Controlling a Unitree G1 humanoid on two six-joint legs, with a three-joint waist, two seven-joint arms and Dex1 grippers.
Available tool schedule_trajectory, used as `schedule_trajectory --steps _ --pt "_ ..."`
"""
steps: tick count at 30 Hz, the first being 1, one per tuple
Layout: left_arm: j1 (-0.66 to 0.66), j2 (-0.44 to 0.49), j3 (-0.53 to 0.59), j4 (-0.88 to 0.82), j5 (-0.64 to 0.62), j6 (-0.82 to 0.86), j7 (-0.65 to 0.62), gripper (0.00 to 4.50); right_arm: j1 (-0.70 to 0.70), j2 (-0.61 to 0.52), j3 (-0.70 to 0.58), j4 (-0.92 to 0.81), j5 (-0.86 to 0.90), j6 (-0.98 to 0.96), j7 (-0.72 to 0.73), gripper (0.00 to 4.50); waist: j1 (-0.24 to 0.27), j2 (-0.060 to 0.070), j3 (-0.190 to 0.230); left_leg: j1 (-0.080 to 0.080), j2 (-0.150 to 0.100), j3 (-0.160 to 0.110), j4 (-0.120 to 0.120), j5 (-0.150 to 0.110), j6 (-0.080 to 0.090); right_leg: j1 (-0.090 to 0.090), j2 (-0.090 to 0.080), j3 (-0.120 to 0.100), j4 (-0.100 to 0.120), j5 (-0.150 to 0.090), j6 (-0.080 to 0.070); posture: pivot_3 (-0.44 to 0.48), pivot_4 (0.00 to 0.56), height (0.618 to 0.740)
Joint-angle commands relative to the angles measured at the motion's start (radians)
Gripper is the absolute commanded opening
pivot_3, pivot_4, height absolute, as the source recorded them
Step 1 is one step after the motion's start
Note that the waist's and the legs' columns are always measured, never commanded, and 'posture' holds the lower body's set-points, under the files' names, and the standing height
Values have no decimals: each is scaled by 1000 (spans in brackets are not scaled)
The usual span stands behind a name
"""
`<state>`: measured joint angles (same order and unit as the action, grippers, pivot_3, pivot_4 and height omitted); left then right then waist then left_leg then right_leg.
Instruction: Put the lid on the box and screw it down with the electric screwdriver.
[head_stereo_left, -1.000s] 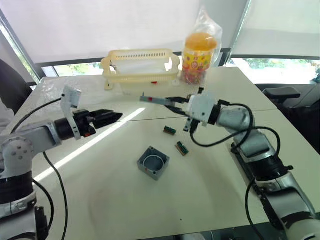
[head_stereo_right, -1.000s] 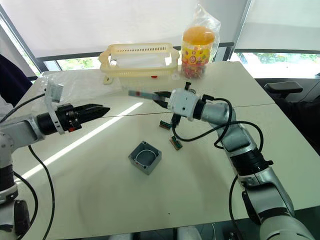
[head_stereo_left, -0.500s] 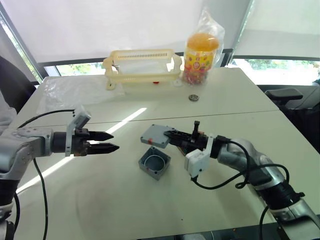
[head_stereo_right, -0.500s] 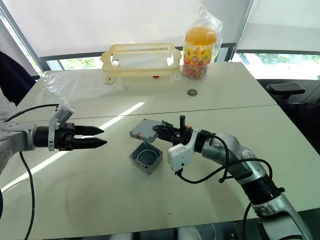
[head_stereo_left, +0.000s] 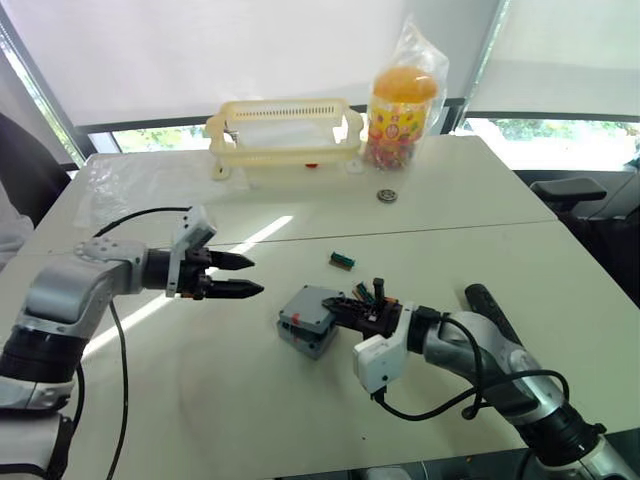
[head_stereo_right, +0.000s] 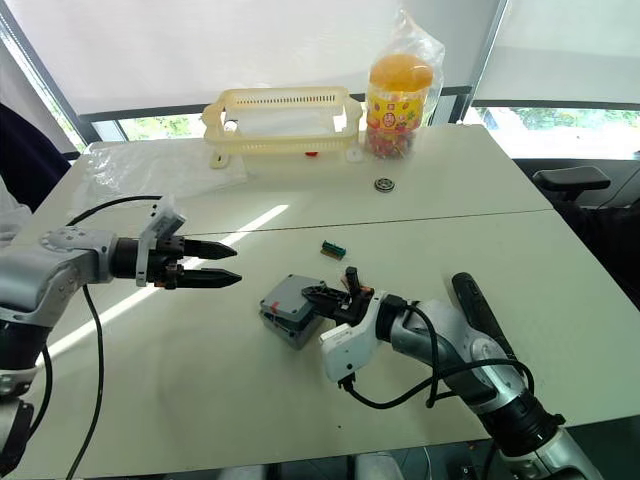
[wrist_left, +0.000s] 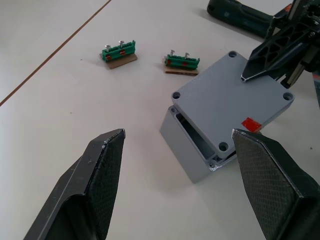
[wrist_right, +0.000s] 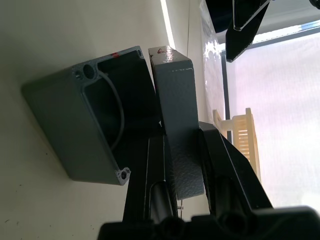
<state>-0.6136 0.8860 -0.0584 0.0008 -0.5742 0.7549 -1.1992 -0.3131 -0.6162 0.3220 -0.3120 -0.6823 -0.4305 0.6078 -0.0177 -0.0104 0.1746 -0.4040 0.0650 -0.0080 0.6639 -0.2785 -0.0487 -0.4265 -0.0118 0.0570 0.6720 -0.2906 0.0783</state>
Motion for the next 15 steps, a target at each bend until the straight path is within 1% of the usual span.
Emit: schedule_trajectory --steps 1,15 --pt "-17 -7 10 -10 8 -9 -11 3490 -1 8 5 -20 -25 2 -19 162 1 0 0 0 0 0 0 0 0 0 0 0 0 0 0 0 150 740" --pt "-18 -30 13 -32 7 9 4 3490 11 48 48 9 -92 16 -59 162 2 0 0 0 0 0 0 0 0 0 0 0 1 0 0 0 150 740"
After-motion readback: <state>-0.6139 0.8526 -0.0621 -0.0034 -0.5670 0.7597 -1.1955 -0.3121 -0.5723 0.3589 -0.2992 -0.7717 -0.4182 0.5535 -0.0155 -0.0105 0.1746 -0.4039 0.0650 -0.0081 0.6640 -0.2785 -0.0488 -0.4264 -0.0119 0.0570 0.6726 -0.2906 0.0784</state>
